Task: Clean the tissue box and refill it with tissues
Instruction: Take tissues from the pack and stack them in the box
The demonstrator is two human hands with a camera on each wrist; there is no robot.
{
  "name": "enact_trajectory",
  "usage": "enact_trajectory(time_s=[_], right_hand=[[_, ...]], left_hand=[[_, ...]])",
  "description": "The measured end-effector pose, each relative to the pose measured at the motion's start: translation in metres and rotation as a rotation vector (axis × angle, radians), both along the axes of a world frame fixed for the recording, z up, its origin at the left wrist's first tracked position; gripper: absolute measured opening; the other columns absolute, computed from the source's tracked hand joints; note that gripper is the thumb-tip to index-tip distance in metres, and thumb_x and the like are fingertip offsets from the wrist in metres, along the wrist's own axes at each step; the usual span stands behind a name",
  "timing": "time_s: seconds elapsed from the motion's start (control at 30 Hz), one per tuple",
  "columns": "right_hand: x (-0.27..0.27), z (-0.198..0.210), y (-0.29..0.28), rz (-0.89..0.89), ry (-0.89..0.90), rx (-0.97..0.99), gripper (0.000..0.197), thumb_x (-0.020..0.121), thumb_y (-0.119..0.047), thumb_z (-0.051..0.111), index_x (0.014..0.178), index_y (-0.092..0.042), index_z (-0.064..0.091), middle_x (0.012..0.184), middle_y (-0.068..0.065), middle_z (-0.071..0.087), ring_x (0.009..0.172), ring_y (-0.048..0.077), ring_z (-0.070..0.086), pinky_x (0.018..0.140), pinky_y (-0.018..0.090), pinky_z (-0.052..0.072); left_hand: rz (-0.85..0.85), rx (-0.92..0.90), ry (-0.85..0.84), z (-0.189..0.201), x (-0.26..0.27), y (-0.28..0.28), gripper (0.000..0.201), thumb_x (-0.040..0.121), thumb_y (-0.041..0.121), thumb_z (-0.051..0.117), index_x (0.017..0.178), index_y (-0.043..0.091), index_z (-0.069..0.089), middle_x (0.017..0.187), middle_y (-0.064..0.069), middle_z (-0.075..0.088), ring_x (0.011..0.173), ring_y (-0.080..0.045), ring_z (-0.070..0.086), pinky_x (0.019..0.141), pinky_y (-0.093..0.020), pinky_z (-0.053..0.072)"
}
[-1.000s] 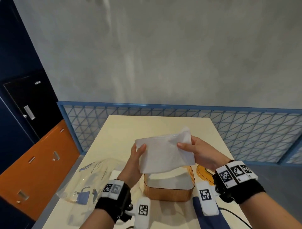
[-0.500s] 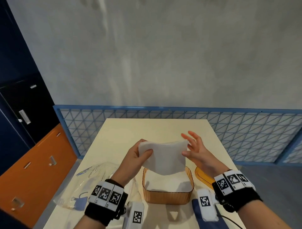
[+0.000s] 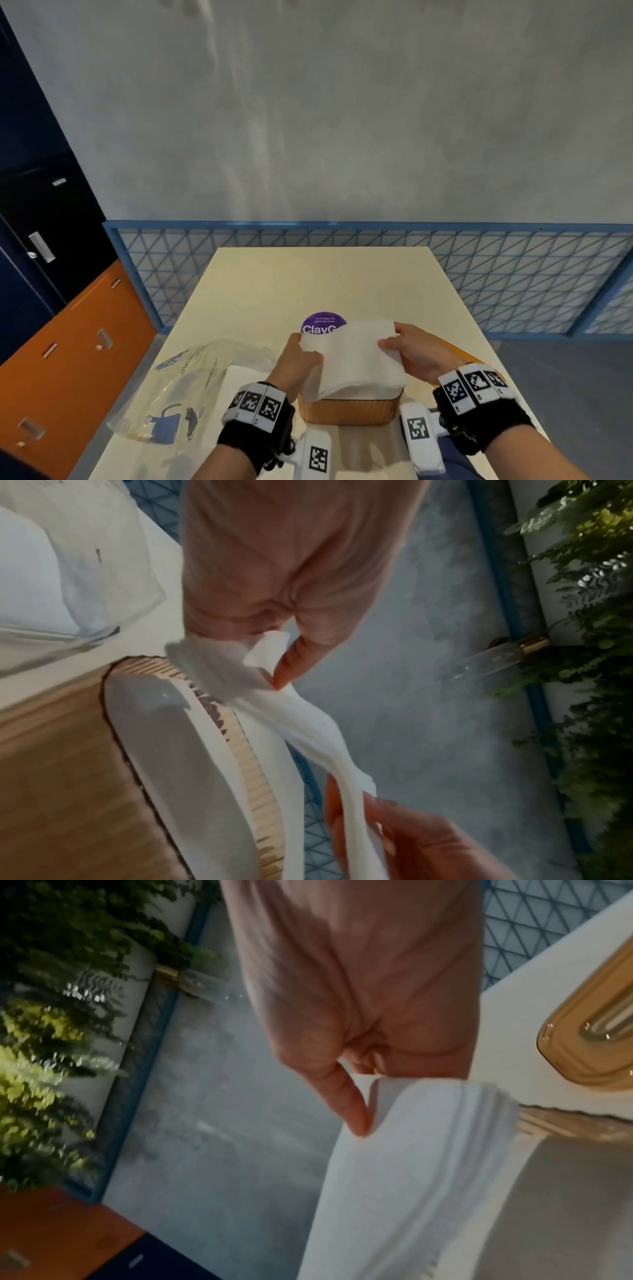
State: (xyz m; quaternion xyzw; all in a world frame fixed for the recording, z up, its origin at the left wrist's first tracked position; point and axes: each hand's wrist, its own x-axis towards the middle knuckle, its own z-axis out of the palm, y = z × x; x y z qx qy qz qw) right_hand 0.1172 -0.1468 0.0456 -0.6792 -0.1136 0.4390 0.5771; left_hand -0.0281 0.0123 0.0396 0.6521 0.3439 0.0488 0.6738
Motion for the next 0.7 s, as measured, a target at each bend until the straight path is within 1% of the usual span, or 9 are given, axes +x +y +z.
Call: enact_trajectory(time_s=[0.1, 0.17, 0.27, 0.33, 0.37, 0.43, 0.53, 0.63, 0.7], right_hand=[[0.005, -0.008, 0.002, -0.090, -0.195, -0.188, 0.037, 0.086, 0.008, 0.054, 0.122, 0.003, 0.053, 0.112, 0.018, 0.062, 0.109, 0.035, 0.059, 0.096, 0.044, 0.049], [0.007, -0.019, 0.007, -0.104, -0.388, -0.340, 0.039, 0.085, 0.003, 0.055, 0.124, 0.001, 0.052, 0.117, 0.017, 0.061, 0.112, 0.033, 0.057, 0.095, 0.038, 0.048], [0.002, -0.034, 0.013, -0.072, -0.572, -0.469, 0.044, 0.087, -0.001, 0.053, 0.130, -0.006, 0.045, 0.116, 0.016, 0.062, 0.106, 0.030, 0.059, 0.077, 0.030, 0.049], [-0.003, -0.044, 0.016, -0.042, -0.628, -0.516, 0.050, 0.088, 0.001, 0.049, 0.136, -0.009, 0.037, 0.093, 0.010, 0.059, 0.090, 0.025, 0.056, 0.058, 0.024, 0.042], [-0.005, -0.049, 0.016, -0.025, -0.661, -0.529, 0.053, 0.089, 0.002, 0.048, 0.138, -0.010, 0.034, 0.087, 0.008, 0.054, 0.085, 0.021, 0.052, 0.057, 0.022, 0.040], [-0.008, -0.056, 0.015, -0.002, -0.730, -0.532, 0.058, 0.088, 0.005, 0.047, 0.142, -0.010, 0.031, 0.095, 0.011, 0.056, 0.088, 0.018, 0.051, 0.069, 0.022, 0.041], [-0.015, -0.056, 0.012, 0.051, -0.823, -0.534, 0.061, 0.089, 0.003, 0.050, 0.144, -0.011, 0.028, 0.129, 0.015, 0.054, 0.113, 0.023, 0.054, 0.092, 0.026, 0.044], [-0.020, -0.050, 0.008, 0.173, -1.073, -0.595, 0.062, 0.091, -0.001, 0.052, 0.145, -0.016, 0.026, 0.142, 0.011, 0.034, 0.124, 0.024, 0.046, 0.097, 0.026, 0.043], [-0.021, -0.046, 0.007, 0.233, -1.253, -0.593, 0.059, 0.090, -0.006, 0.055, 0.142, -0.021, 0.033, 0.148, 0.009, 0.026, 0.129, 0.024, 0.038, 0.098, 0.028, 0.044]], left_hand=[[0.060, 0.219, 0.020, -0.011, 0.015, 0.003, 0.053, 0.088, -0.005, 0.047, 0.137, 0.008, 0.031, 0.104, -0.014, 0.053, 0.093, -0.026, 0.054, 0.074, -0.033, 0.048], [0.052, 0.362, 0.043, -0.017, 0.023, 0.001, 0.057, 0.090, -0.006, 0.042, 0.142, 0.012, 0.028, 0.108, -0.020, 0.059, 0.090, -0.024, 0.054, 0.070, -0.027, 0.044], [0.018, 0.513, 0.083, -0.031, 0.029, -0.004, 0.061, 0.090, -0.008, 0.037, 0.146, 0.012, 0.024, 0.123, -0.020, 0.058, 0.109, -0.029, 0.056, 0.082, -0.027, 0.042], [-0.038, 0.623, 0.149, -0.046, 0.031, -0.003, 0.063, 0.089, -0.007, 0.036, 0.148, 0.012, 0.022, 0.129, -0.018, 0.054, 0.119, -0.029, 0.052, 0.096, -0.031, 0.041], [-0.073, 0.666, 0.179, -0.052, 0.031, -0.003, 0.064, 0.090, -0.005, 0.036, 0.149, 0.013, 0.019, 0.131, -0.016, 0.052, 0.121, -0.027, 0.050, 0.100, -0.032, 0.040], [-0.135, 0.747, 0.240, -0.060, 0.030, -0.003, 0.064, 0.092, -0.002, 0.036, 0.150, 0.015, 0.013, 0.133, -0.014, 0.046, 0.122, -0.025, 0.048, 0.102, -0.031, 0.039], [-0.210, 0.908, 0.320, -0.063, 0.030, -0.005, 0.065, 0.094, -0.002, 0.036, 0.150, 0.018, 0.011, 0.137, -0.013, 0.038, 0.123, -0.025, 0.044, 0.101, -0.031, 0.041], [-0.275, 1.151, 0.313, -0.058, 0.029, -0.005, 0.065, 0.085, 0.000, 0.056, 0.142, 0.023, 0.036, 0.139, -0.010, 0.039, 0.121, -0.026, 0.046, 0.094, -0.033, 0.047], [-0.356, 1.354, 0.241, -0.053, 0.028, -0.004, 0.062, 0.064, 0.018, 0.083, 0.120, 0.032, 0.060, 0.128, -0.005, 0.056, 0.112, -0.027, 0.058, 0.091, -0.048, 0.051]])
